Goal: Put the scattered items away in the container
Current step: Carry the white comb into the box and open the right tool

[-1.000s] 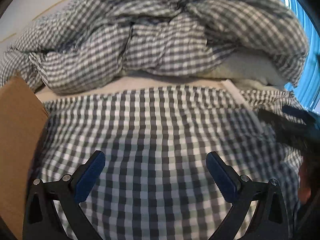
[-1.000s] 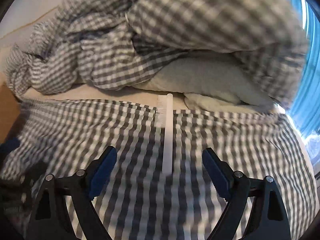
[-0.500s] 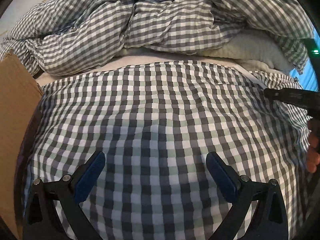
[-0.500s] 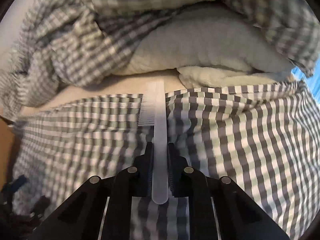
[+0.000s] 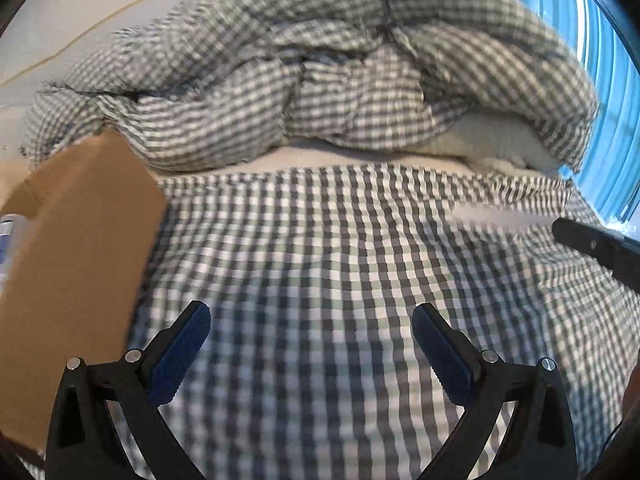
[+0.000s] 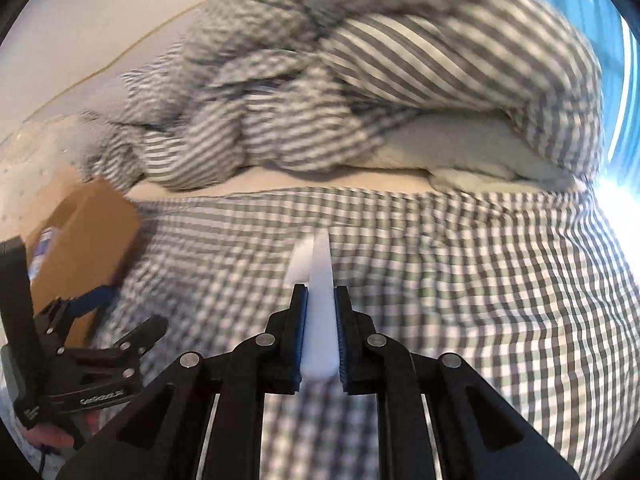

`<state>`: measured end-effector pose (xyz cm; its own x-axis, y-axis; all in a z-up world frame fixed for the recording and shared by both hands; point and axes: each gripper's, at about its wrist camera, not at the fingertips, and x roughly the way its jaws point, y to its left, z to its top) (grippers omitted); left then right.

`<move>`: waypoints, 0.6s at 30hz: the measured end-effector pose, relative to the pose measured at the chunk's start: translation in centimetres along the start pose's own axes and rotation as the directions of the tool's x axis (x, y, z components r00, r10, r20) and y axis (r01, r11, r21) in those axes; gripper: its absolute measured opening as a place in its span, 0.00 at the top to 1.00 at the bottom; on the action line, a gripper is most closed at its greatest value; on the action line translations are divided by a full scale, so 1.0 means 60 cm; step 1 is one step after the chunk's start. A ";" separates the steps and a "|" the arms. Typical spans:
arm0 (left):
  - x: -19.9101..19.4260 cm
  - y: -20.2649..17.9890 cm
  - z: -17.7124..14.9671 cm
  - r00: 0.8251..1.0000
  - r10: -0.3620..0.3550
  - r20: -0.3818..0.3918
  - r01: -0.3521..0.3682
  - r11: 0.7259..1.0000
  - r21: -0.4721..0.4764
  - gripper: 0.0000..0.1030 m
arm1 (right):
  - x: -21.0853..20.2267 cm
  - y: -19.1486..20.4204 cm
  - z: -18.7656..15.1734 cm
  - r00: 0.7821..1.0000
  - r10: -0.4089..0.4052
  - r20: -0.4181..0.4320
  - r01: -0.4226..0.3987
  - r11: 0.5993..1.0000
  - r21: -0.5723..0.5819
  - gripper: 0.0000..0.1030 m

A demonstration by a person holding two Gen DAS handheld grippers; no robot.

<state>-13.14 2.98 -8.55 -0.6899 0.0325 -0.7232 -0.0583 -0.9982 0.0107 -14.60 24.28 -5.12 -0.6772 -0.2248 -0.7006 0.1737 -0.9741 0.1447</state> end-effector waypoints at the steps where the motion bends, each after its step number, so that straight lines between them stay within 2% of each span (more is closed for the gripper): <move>1: -0.015 0.008 0.001 1.000 0.009 0.002 -0.009 1.000 -0.005 0.00 | -0.007 0.018 0.000 1.000 0.007 0.002 -0.007 1.000 -0.022 0.90; 3: -0.039 0.024 0.004 1.000 0.029 0.005 -0.029 0.999 -0.017 0.00 | -0.025 0.056 -0.001 1.000 0.015 0.011 -0.014 0.998 -0.063 0.96; 10: -0.123 0.103 0.004 0.996 0.085 0.040 -0.081 0.993 -0.084 0.00 | -0.073 0.157 -0.007 0.997 0.064 0.031 -0.059 0.988 -0.144 0.96; 18: -0.205 0.195 -0.001 0.990 0.121 0.076 -0.108 0.982 -0.156 0.00 | -0.125 0.270 -0.001 0.991 0.120 0.061 -0.101 0.963 -0.249 0.96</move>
<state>-5.31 -9.11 0.41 -0.7450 -0.0850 -0.6617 0.1298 -0.9914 -0.0188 -6.69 10.20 2.42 -0.6940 -0.3409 -0.6341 0.4141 -0.9095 0.0358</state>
